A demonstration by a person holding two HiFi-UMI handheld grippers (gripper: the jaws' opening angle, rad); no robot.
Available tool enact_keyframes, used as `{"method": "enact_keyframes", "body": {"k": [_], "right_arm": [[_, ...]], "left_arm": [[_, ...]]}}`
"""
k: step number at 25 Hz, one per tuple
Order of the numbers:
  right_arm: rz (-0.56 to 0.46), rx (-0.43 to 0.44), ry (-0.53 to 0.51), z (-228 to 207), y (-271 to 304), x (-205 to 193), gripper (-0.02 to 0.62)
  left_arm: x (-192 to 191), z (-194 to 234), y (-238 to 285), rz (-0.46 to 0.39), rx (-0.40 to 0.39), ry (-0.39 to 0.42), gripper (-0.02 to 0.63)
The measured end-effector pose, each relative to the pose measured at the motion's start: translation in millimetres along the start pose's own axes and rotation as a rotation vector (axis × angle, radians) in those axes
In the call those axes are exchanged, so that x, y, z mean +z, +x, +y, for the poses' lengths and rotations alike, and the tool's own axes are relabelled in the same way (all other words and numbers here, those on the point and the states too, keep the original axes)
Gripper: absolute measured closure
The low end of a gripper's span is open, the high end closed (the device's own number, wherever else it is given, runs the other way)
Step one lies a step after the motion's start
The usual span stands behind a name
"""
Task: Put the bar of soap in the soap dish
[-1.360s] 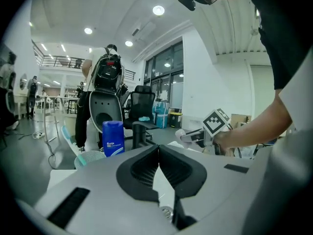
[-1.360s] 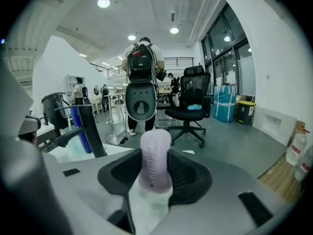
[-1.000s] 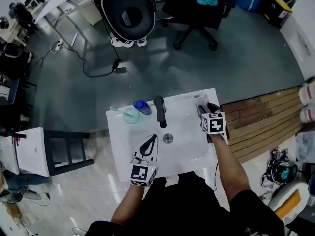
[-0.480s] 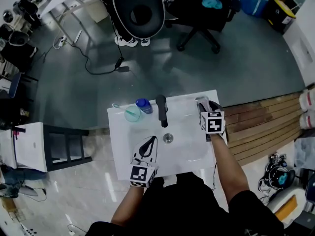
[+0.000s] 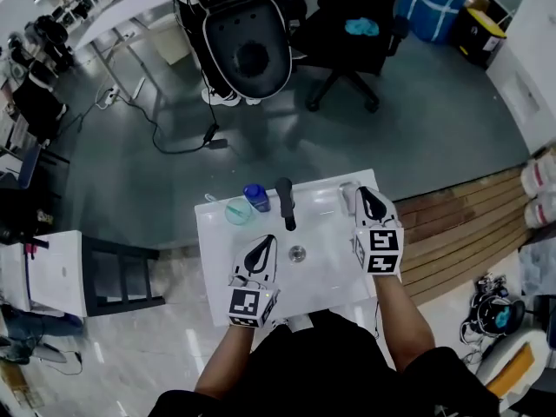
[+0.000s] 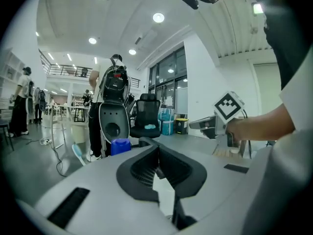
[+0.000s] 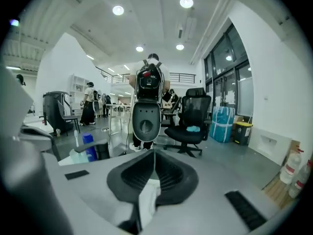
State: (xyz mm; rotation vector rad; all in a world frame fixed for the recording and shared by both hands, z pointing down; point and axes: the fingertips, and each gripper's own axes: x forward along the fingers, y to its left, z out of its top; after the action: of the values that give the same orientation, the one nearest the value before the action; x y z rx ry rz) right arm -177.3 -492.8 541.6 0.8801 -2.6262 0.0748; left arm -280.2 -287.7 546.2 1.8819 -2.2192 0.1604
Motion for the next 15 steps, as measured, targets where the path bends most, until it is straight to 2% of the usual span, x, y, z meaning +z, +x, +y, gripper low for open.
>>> {"method": "enact_keyframes", "body": {"k": [6, 11, 15], "right_arm": [[-0.137, 0.036, -0.042, 34, -51, 46, 0.577], [-0.213, 0.043, -0.064, 51, -82, 63, 0.578], [-0.233, 0.031, -0.054, 55, -94, 65, 0.578]], "left_arm": [[32, 5, -3, -0.066, -0.008, -0.011, 0.584], [56, 3, -10, -0.110, -0.039, 0.020, 0.584], [67, 4, -13, -0.133, -0.047, 0.030, 0.584]]}}
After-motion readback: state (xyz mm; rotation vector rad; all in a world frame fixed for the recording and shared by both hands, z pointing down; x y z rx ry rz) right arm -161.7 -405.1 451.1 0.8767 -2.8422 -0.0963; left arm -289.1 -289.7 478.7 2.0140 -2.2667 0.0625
